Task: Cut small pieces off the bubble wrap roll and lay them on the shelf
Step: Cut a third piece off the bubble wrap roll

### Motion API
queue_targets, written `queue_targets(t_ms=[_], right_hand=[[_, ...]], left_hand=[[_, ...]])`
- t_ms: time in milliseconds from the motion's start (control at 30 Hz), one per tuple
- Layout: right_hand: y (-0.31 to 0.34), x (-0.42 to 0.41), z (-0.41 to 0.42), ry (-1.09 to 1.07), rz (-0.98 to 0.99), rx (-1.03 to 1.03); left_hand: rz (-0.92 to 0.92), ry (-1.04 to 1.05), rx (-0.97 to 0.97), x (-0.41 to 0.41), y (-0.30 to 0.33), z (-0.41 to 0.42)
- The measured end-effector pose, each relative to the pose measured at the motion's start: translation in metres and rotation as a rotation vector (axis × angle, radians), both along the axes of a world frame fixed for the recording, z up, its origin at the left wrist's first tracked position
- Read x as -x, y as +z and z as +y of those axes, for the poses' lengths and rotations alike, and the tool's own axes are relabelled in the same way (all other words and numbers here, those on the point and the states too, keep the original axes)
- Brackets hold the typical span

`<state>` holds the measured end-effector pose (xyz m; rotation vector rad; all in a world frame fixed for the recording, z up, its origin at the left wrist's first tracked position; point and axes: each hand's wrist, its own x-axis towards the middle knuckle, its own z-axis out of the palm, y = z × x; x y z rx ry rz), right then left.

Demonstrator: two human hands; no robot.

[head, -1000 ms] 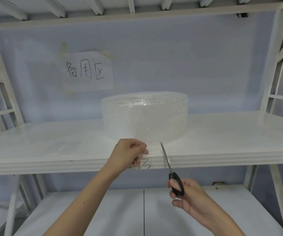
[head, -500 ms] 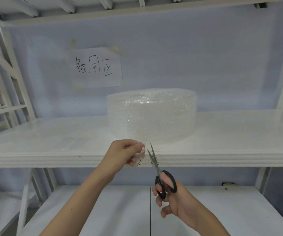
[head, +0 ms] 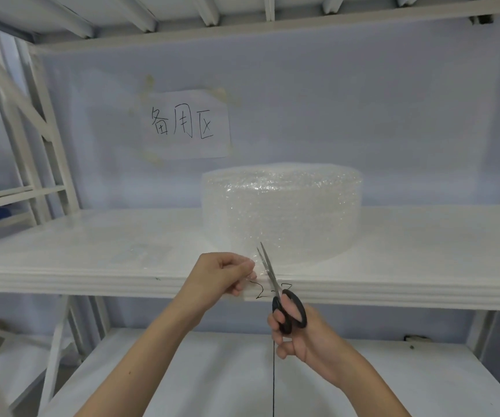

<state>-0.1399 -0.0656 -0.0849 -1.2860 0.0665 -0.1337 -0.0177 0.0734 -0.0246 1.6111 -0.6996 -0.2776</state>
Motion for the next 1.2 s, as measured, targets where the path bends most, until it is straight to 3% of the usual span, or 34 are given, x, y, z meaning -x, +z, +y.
queue_targets(t_ms=[733, 1200], right_hand=[[-0.003, -0.003, -0.003, 0.114, 0.003, 0.070], [0.010, -0.009, 0.004, -0.017, -0.052, 0.141]], left_hand=[[-0.025, -0.019, 0.006, -0.002, 0.002, 0.012], [0.034, -0.012, 0.002, 0.001, -0.006, 0.013]])
